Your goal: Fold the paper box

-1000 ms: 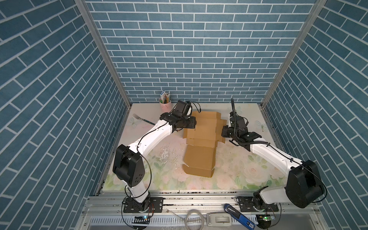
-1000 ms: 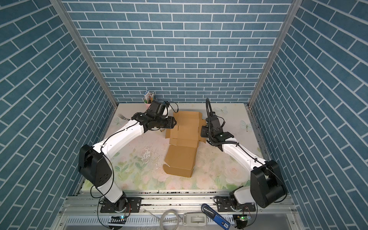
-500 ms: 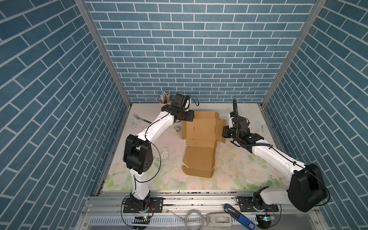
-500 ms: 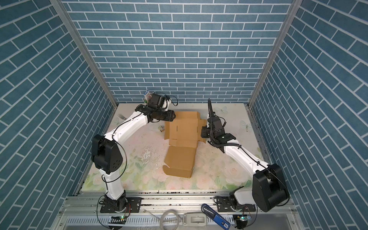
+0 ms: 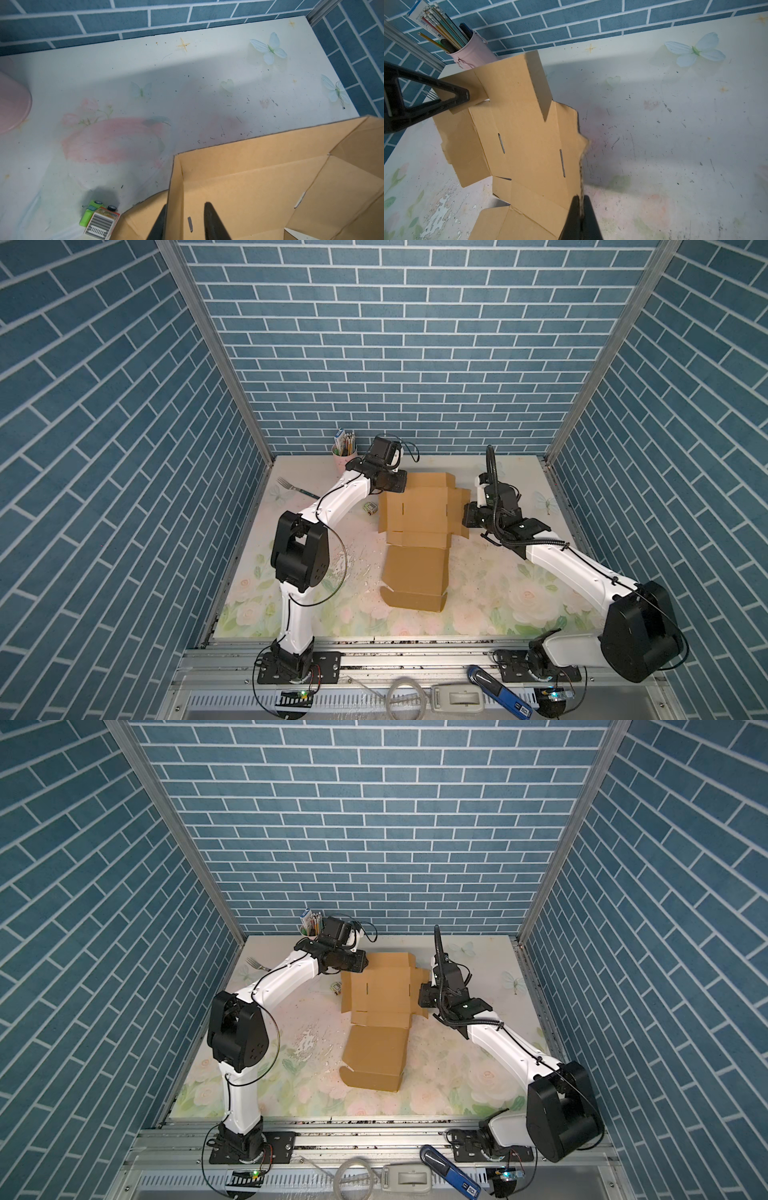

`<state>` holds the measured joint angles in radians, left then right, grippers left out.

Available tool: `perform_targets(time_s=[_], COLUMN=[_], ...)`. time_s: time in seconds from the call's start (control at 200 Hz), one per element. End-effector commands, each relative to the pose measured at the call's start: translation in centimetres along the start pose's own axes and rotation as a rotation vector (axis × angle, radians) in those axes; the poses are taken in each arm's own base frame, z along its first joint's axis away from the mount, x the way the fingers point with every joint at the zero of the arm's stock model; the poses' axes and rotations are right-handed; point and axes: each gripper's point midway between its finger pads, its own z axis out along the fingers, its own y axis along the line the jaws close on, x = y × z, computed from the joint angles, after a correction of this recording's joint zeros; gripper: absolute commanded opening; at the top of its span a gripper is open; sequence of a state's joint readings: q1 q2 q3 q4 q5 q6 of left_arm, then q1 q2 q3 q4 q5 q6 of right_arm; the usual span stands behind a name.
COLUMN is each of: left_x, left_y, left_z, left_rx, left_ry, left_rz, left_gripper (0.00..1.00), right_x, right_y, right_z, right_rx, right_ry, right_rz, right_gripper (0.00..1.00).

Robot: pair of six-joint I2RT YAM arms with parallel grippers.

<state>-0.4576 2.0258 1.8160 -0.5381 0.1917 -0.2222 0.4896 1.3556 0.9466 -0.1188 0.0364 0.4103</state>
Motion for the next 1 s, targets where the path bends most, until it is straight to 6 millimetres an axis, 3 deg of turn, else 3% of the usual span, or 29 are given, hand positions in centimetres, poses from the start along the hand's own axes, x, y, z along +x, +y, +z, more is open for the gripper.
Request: perform_targets(time_s=[0.0,0.235,0.485,0.745,0.995], left_x=[-1.6,-1.2,-0.3,0.7,0.7], left_y=[0.2,0.6,-0.2,-0.2,-0.9], left_z=[-0.1,-0.2,-1.1,-2.4,-3.1], left_rx=[-0.014,-0.038,-0.042,-0.053,-0.048], left_ry=[-0.049,-0.060,-0.087,-0.110,-0.145], left_rz=[0.002,-0.011,-0.004,-0.022,-0.030], left_gripper=[0.21,0.00,0.00,0.00,0.00], right_x=[-0.6,-0.5,-0.5,-1.0,-3.5], right_y=[0.1,-0.1,0.2,-0.6,-0.8], right_z=[-0.6,-0.4,0.1,-0.8,-1.1], right_rx=[-0.011,-0.003,-0.015,0.016,-0.055], right_ry=[-0.031,-0.033,-0.028,-0.057,-0.072], right_rz=[-0.016,0.001,0.018,-0.007,0.006], right_gripper=[0.00,0.00,0.00,0.32,0.41])
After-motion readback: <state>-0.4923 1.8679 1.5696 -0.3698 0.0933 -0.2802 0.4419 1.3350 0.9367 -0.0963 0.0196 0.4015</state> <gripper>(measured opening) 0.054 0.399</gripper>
